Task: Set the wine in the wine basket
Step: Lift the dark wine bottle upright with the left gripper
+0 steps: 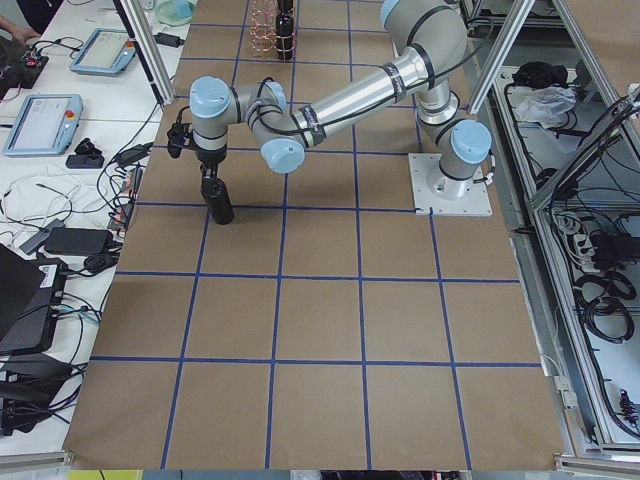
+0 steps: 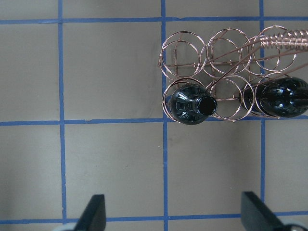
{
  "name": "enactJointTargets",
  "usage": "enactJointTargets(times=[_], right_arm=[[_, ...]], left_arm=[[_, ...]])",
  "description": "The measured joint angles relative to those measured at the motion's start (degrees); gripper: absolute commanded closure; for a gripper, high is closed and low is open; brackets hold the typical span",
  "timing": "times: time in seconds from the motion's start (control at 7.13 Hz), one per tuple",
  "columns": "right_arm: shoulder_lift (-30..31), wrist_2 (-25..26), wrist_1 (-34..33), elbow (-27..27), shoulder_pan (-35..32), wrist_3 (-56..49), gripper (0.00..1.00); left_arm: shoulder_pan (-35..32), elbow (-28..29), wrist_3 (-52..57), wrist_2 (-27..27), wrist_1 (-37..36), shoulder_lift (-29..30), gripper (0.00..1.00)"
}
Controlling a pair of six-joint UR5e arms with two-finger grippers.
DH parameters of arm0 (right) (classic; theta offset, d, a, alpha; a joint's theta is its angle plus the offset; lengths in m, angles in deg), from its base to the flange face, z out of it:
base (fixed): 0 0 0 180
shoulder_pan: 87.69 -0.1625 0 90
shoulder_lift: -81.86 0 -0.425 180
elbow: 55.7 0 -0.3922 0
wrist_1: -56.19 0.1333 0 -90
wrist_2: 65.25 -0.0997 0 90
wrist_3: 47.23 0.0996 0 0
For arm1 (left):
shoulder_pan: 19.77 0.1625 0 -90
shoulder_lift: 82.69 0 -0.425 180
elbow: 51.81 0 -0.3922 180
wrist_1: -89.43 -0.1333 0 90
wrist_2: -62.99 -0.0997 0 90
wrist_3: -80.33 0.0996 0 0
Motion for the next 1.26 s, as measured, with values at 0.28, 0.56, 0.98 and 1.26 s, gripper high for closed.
enactJointTargets(times=[0.28,0.56,0.98,1.26], right_arm=[[0.00,-0.06,-0.06,0.03,0.00,0.02,0.00],[0.00,-0.07,-0.07,0.02,0.00,0.02,0.00],[0.00,-0.05,-0.07,0.02,0.00,0.01,0.00],[-0.01,0.01,-0.15,0.03,0.00,0.06,0.00]], left_arm=[[-0.22,1.09,0.16,-1.12,1.20,0.28,0.00],[-0.85,1.98,1.40,-2.42,2.09,0.49,0.01],[-1.40,3.21,5.57,-3.59,1.90,1.74,0.11],[-1.48,3.81,6.38,-3.93,1.59,2.12,0.27]])
